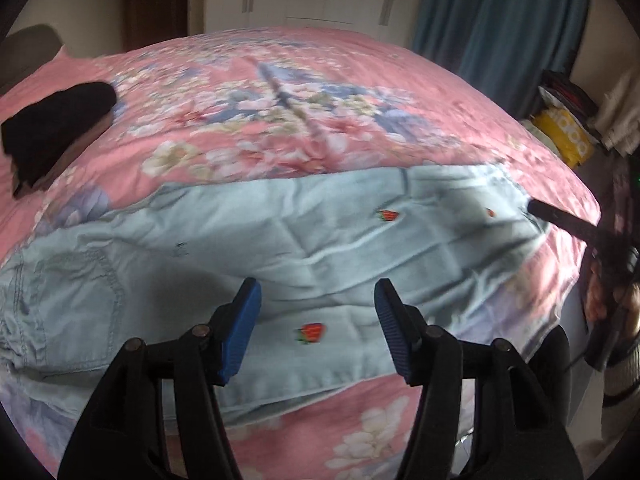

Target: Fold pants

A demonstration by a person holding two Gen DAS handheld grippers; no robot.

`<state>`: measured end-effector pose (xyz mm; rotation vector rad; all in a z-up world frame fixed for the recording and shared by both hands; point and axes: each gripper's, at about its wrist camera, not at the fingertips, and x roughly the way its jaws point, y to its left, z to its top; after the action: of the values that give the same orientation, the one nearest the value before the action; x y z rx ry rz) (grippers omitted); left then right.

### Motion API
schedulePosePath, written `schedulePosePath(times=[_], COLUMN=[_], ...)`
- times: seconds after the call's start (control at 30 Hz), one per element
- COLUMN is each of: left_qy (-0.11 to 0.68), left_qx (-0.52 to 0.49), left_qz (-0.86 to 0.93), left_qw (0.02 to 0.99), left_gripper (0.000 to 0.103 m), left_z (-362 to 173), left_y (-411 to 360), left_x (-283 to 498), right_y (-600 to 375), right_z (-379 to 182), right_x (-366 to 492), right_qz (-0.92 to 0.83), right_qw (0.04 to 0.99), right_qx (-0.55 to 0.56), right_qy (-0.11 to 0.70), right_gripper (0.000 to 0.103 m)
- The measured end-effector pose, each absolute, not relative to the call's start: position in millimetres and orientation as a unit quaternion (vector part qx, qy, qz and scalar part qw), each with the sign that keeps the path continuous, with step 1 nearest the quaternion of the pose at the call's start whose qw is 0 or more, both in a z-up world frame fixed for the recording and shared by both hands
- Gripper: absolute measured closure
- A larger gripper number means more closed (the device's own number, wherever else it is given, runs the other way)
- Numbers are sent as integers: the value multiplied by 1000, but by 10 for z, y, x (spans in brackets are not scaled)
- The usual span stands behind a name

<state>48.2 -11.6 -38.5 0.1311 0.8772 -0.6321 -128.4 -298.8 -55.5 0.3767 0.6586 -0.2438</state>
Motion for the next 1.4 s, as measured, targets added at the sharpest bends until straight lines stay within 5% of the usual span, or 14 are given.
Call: schedulePosePath(times=[0.23,0.47,0.8,1.4], left_qy=[459,434,422,409], left_qx=[1,-68,-41,-57], left_qz=[-148,-116,-126,-162], left_qw=[876,891,897,896], left_gripper=[46,48,32,29], left_z=[-754,-731,-803,-832], left_y=[847,1626,1419,1464], left_x=[847,826,833,875], right_y=[-2431,-2625,-1477,-864], right_z=[-1082,-736,-723,-1210], right_x=[-931,-662,878,2167], right_qz=[-16,-49,189,256], right_qw=[895,899,850,723], right_qx=[89,98,195,217], right_qy=[437,425,452,603], right_gripper=[90,89,89,89])
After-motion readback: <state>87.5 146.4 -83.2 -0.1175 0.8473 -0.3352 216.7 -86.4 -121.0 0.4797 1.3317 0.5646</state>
